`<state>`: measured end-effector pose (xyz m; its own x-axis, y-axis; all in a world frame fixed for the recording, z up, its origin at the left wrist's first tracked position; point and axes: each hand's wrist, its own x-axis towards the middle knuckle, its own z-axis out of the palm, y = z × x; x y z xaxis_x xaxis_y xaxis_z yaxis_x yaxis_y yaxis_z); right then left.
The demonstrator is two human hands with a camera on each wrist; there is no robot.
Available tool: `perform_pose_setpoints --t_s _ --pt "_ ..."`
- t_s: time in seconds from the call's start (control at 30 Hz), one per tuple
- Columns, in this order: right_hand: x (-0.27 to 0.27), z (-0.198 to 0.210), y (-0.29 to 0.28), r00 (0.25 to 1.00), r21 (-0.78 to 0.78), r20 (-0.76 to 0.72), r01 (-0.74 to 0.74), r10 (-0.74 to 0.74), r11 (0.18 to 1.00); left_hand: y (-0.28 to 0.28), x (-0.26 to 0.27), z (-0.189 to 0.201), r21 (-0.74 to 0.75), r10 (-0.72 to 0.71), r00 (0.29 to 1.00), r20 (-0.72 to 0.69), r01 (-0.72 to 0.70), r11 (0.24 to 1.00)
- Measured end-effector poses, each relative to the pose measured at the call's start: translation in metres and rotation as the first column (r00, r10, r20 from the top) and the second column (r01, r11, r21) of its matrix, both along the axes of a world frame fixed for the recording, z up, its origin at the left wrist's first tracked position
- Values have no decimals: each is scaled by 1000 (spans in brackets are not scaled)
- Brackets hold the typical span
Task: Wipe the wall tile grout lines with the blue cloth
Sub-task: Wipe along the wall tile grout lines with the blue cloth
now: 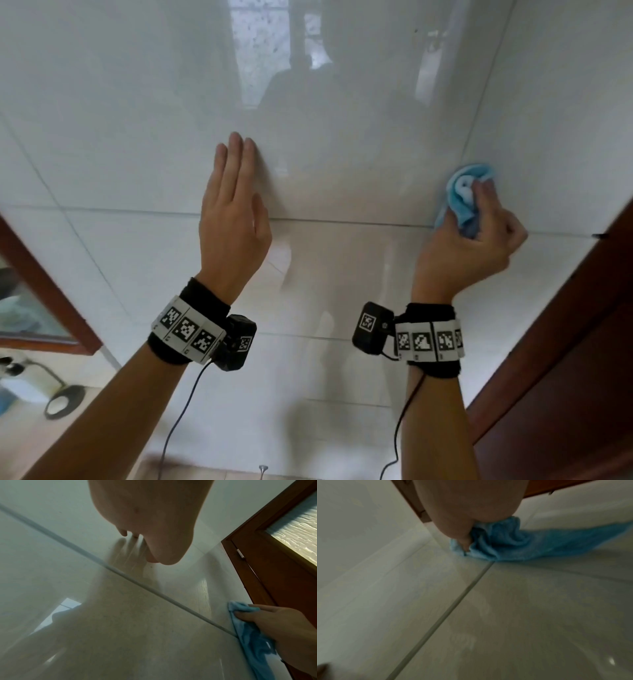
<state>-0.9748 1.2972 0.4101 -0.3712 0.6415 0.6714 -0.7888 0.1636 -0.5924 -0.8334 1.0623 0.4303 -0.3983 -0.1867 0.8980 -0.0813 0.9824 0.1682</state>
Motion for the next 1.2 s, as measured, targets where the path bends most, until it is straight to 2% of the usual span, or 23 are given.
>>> perform_pose_setpoints --t_s 0.03,0.1,0.13,0.2,0.23,0.27,0.33,0.4,0.47,0.53,0.57,0.6,0.67,0.7,0.73,0.77,0.83,0.87,0.9,1.0,1.1,1.2 --pt "2 -1 -7 1000 12 -1 6 -6 1000 0 -1 0 -1 11 1000 1 -11 1000" --pt "15 -13 -32 998 164 -62 21 -11 986 0 -2 0 -14 42 999 -11 -42 999" --pt "26 -22 -45 994 294 -105 8 24 956 1 -3 0 -27 60 998 -17 -60 998" --pt "42 -37 -59 981 551 -149 -18 120 834 1 -3 0 -53 94 996 -13 -94 994" --pt "46 -38 -59 976 624 -153 -24 153 781 1 -2 1 -63 106 994 -7 -106 992" --pt "46 -31 -53 975 645 -148 -33 167 764 1 -1 1 -69 114 994 -2 -114 991" --pt "34 -1 -37 984 534 -134 -31 121 845 0 2 2 -71 119 993 5 -119 990" --pt "12 42 -17 991 327 -133 28 17 945 -1 3 4 -79 115 993 9 -114 990" --pt "-5 78 -8 987 203 -157 59 -27 977 -1 5 7 -88 121 992 15 -120 989" --pt "-2 86 -22 984 207 -178 56 -18 977 0 7 11 -96 135 991 27 -132 987" --pt "6 78 -35 979 268 -204 38 18 963 1 8 12 -103 145 989 26 -142 985" --pt "17 64 -48 970 377 -230 16 77 926 3 9 14 -111 150 989 16 -147 983" --pt "38 34 -66 945 657 -258 20 200 754 6 10 20 -122 129 991 -22 -131 984" --pt "44 26 -67 939 751 -258 46 228 659 7 10 24 -125 111 993 -52 -116 985" --pt "44 27 -64 938 787 -251 54 238 614 9 10 28 -126 92 992 -84 -102 987" --pt "40 38 -59 945 768 -227 23 238 640 11 10 32 -128 75 991 -115 -89 988" --pt "28 80 -41 961 592 -191 -49 199 804 14 9 40 -127 47 988 -146 -66 990" --pt "22 108 -31 969 483 -203 -27 142 875 15 9 45 -119 36 989 -144 -53 991" --pt "14 136 -21 972 409 -224 23 76 912 17 9 49 -105 28 990 -135 -42 994" --pt "-7 196 -10 965 345 -262 96 -2 934 19 8 66 -42 13 996 -85 -17 999" --pt "-3 182 -38 950 376 -311 98 26 921 15 9 80 -27 16 998 -64 -18 999" --pt "21 124 -77 922 574 -346 63 172 817 0 15 89 -51 4 996 -85 -8 999"
